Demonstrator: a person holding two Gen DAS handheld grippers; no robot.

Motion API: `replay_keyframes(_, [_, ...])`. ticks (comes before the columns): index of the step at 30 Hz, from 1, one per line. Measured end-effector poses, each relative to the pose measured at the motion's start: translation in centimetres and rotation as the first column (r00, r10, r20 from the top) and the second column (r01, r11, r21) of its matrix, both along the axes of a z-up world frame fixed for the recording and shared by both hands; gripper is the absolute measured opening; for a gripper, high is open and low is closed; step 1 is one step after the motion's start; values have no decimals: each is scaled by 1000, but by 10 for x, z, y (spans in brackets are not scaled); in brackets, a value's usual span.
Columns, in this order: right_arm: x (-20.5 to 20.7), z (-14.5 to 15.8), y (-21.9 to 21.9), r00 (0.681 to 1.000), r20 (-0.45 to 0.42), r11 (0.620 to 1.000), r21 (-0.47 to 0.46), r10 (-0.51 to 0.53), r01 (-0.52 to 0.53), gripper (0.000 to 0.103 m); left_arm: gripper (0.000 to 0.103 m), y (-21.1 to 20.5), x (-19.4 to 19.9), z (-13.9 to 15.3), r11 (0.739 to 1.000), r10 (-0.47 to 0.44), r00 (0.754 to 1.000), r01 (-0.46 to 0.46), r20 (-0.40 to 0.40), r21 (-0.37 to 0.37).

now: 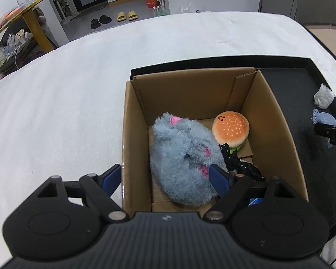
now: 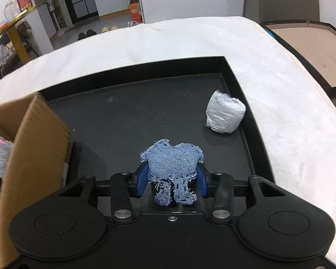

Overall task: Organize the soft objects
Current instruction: 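Carry the denim plush over the box and release it with the right gripper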

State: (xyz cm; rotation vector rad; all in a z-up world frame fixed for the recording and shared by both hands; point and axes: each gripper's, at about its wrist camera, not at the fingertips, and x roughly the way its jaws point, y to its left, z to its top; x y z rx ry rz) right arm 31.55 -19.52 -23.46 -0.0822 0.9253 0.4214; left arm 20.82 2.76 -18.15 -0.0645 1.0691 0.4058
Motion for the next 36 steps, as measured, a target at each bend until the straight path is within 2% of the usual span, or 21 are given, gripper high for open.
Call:
replay_keyframes(17, [-21, 65, -1, 996, 89, 998, 62, 9, -15, 43, 83, 15, -18, 21, 1000, -12, 999, 13, 51, -28])
replay_keyframes(28, [-38, 93, 21, 988, 133, 988, 118, 83, -99, 43, 82, 23, -38, 25, 998, -9, 995, 16, 98, -66])
replay_keyframes(32, [-43, 98, 31, 984, 137, 983, 127, 113, -130, 43, 80, 23, -45, 24, 996, -26, 993, 35, 113, -81])
replay_keyframes(36, [-51, 100, 42, 980, 133, 979, 123, 147, -163, 43, 73, 24, -52, 21, 994, -33, 991, 46, 127, -101])
